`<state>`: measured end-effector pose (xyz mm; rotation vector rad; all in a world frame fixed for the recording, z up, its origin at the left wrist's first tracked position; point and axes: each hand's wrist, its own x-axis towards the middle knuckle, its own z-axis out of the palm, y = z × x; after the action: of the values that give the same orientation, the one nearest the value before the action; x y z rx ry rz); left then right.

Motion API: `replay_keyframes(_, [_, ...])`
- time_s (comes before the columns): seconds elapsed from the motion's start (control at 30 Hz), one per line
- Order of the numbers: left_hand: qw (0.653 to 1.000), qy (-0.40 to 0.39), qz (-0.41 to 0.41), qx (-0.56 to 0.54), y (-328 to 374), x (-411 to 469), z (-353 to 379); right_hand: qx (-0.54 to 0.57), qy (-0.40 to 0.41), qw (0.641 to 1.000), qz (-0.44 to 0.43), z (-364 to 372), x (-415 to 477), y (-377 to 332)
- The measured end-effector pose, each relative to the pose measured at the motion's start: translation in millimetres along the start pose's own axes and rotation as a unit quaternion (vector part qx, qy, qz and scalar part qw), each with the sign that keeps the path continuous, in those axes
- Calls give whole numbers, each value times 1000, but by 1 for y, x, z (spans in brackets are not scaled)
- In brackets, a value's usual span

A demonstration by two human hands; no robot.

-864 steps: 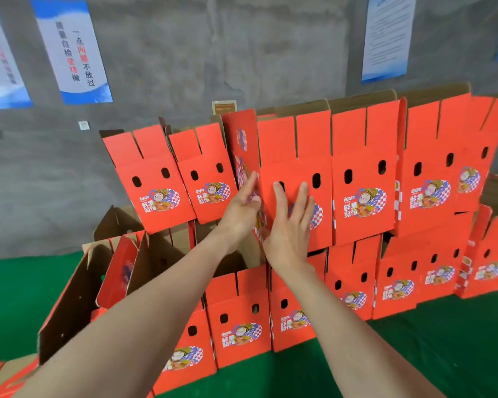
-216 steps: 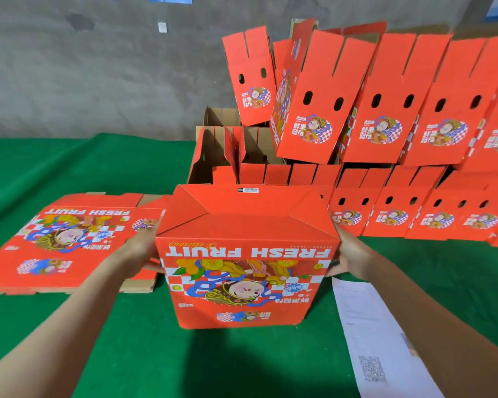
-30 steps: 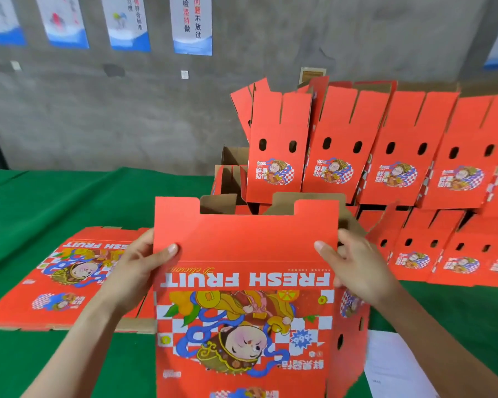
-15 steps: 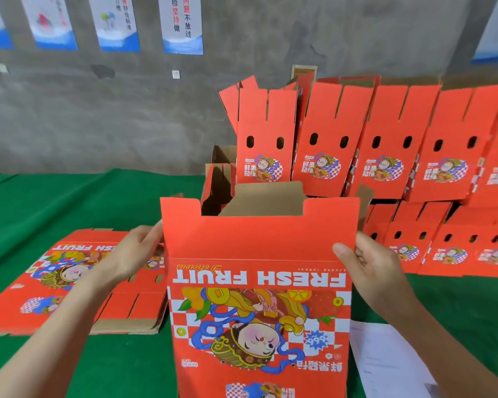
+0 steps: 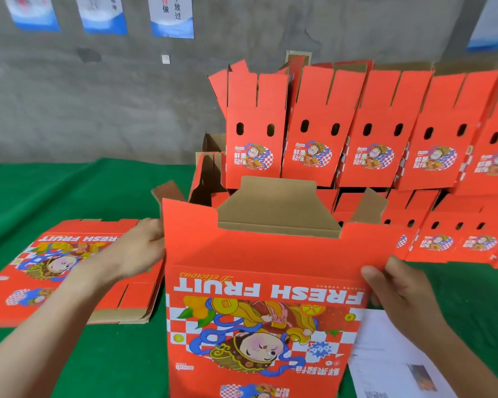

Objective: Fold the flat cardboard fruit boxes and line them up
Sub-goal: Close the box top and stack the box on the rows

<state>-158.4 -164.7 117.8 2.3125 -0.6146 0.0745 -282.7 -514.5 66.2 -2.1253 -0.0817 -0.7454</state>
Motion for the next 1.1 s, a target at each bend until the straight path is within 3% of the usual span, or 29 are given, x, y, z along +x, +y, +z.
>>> replay_keyframes(0.17, [971, 237, 0, 36, -1, -20, 19, 0, 9, 1000, -14, 1, -1, -5])
replay_keyframes(0.27, [959, 279, -34, 32, -7, -29, 45, -15, 11, 1000, -7, 7, -3, -4])
replay_keyframes(0.37, [948, 313, -51, 7, -11, -34, 65, 48, 83, 993, 74, 14, -3, -5])
replay_keyframes(0.47, [945, 320, -54, -43, -7, -37, 73, 51, 92, 986, 131, 19, 7, 0])
replay_keyframes(0.63, [952, 293, -75, -55, -1, -37, 72, -26, 83, 994, 71, 24, 17, 10])
replay_keyframes(0.8, [966, 242, -79, 52, 0, -30, 66, -67, 48, 991, 105, 25, 21, 18])
replay_keyframes(1.0, [980, 164, 91, 67, 5, -25, 52, -125, -12, 991, -47, 22, 26, 3])
replay_keyframes(1.1, [982, 127, 123, 65, 8, -24, 49, -164, -58, 977, -121, 21, 31, 0])
